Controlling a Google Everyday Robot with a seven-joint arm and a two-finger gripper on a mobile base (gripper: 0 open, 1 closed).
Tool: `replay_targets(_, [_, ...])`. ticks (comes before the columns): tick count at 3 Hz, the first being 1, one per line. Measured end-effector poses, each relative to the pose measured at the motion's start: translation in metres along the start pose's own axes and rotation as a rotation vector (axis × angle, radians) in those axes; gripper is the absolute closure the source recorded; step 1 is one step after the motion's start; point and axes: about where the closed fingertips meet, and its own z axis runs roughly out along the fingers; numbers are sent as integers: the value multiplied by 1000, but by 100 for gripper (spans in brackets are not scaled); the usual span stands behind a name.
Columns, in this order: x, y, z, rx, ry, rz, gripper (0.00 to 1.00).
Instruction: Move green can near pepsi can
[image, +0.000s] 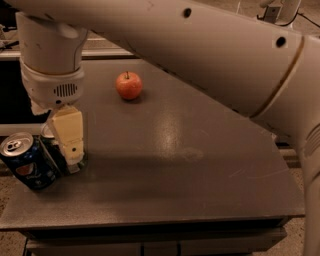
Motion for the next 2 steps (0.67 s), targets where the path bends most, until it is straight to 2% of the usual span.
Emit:
replay_targets(1, [0,0,0,0,0,0,0])
replay_targets(2, [16,13,-7,3,-7,21,0])
